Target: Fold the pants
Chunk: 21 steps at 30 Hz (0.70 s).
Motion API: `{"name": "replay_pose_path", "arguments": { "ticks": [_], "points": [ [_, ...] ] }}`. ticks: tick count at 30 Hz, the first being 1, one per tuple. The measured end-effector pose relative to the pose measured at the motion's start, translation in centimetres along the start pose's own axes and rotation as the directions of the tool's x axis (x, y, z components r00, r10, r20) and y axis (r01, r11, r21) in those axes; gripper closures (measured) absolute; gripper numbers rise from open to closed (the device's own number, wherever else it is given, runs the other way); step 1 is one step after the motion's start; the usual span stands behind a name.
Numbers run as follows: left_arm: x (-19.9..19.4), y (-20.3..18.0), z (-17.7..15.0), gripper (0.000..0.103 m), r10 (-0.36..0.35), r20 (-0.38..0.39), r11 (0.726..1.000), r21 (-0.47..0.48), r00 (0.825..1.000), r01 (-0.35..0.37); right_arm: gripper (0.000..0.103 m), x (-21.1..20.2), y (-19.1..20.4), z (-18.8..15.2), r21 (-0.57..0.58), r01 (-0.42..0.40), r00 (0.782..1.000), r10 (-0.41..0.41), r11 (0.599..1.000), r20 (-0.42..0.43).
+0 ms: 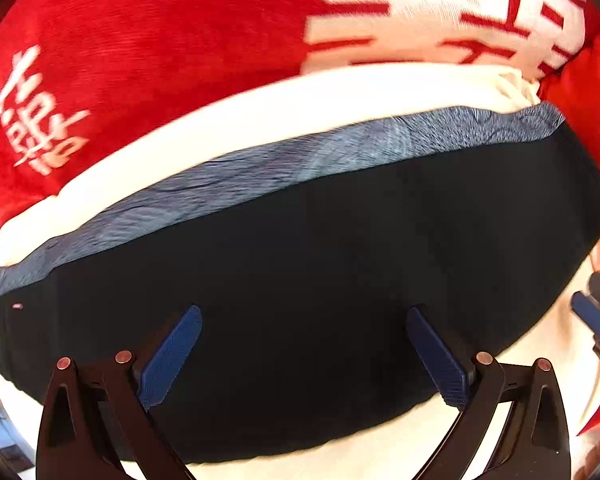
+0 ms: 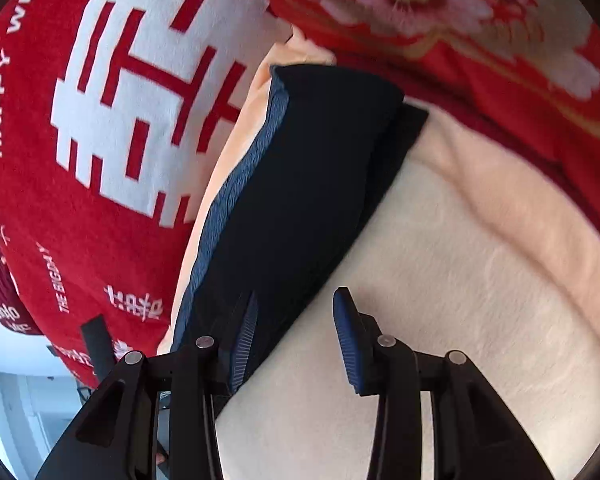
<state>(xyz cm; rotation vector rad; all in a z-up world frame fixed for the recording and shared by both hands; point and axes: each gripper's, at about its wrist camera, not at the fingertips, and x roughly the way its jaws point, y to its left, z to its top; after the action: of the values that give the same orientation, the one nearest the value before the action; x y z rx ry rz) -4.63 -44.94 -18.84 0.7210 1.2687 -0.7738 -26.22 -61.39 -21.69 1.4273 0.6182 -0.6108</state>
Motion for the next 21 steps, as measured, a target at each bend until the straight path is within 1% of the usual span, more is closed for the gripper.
{"name": "replay_pose_path", "arguments": {
  "ticks": [3, 6, 8, 10, 11, 12, 14, 16, 18, 19, 20, 21],
  "points": [
    [0.6, -0.8, 0.7, 0.000, -0.015, 0.010, 0.999, -0.038, 1.000, 0.016, 0.060, -0.2, -0.4, 0.7, 0.001, 0.009, 1.000, -0.009, 1.000, 0.013],
    [0.8, -0.8, 1.0, 0.000, -0.022, 0.016, 0.999, -0.028, 1.000, 0.023, 0.060, 0.0, -1.2, 1.0, 0.016, 0.013, 1.000, -0.013, 1.000, 0.014],
    [1.4, -0.1, 1.4, 0.000, -0.027, 0.028, 0.999, -0.016, 0.999, 0.028, 0.060, 0.2, -2.0, 1.2, 0.039, -0.012, 1.000, 0.011, 0.999, 0.025],
    [1.7, 0.4, 1.6, 0.000, -0.029, 0.031, 0.999, -0.013, 0.999, 0.029, 0.060, 0.6, -2.2, 1.7, 0.045, -0.045, 0.998, 0.043, 0.998, 0.054],
    [1.7, 0.7, 1.5, 0.000, -0.028, 0.033, 0.999, -0.014, 0.999, 0.029, 0.060, 0.9, -2.2, 2.1, 0.038, -0.062, 0.995, 0.059, 0.997, 0.076],
    [2.5, 2.4, 1.6, 0.000, -0.028, 0.036, 0.999, -0.015, 0.999, 0.028, 0.060, 1.2, -2.0, 2.5, 0.033, -0.069, 0.994, 0.066, 0.997, 0.086],
    [2.8, 2.4, 1.4, 0.000, -0.023, 0.045, 1.000, -0.017, 0.999, 0.024, 0.058, 1.9, -1.3, 3.3, 0.011, -0.082, 0.990, 0.081, 0.997, 0.114],
    [2.9, 2.5, 1.2, 0.000, -0.024, 0.055, 0.999, -0.020, 0.998, 0.025, 0.055, 2.7, -0.3, 3.9, -0.009, -0.080, 0.988, 0.080, 0.997, 0.131],
    [3.0, 2.5, 1.0, 0.000, -0.028, 0.059, 0.999, -0.019, 0.998, 0.029, 0.054, 3.2, 0.3, 4.4, -0.003, -0.085, 0.988, 0.085, 0.996, 0.125],
    [3.1, 2.7, 1.1, 0.000, -0.033, 0.054, 0.999, -0.017, 0.998, 0.034, 0.056, 3.5, 0.5, 4.6, 0.008, -0.092, 0.990, 0.091, 0.996, 0.109],
    [2.9, 2.8, 1.0, 0.000, -0.036, 0.044, 0.999, -0.023, 0.998, 0.037, 0.069, 3.6, 0.7, 4.8, 0.017, -0.089, 0.992, 0.088, 0.996, 0.092],
    [2.5, 3.0, 1.2, 0.005, -0.033, 0.044, 0.999, -0.038, 0.998, 0.035, 0.089, 3.5, 1.0, 5.0, 0.014, -0.087, 0.993, 0.086, 0.996, 0.080]
  ]
}}
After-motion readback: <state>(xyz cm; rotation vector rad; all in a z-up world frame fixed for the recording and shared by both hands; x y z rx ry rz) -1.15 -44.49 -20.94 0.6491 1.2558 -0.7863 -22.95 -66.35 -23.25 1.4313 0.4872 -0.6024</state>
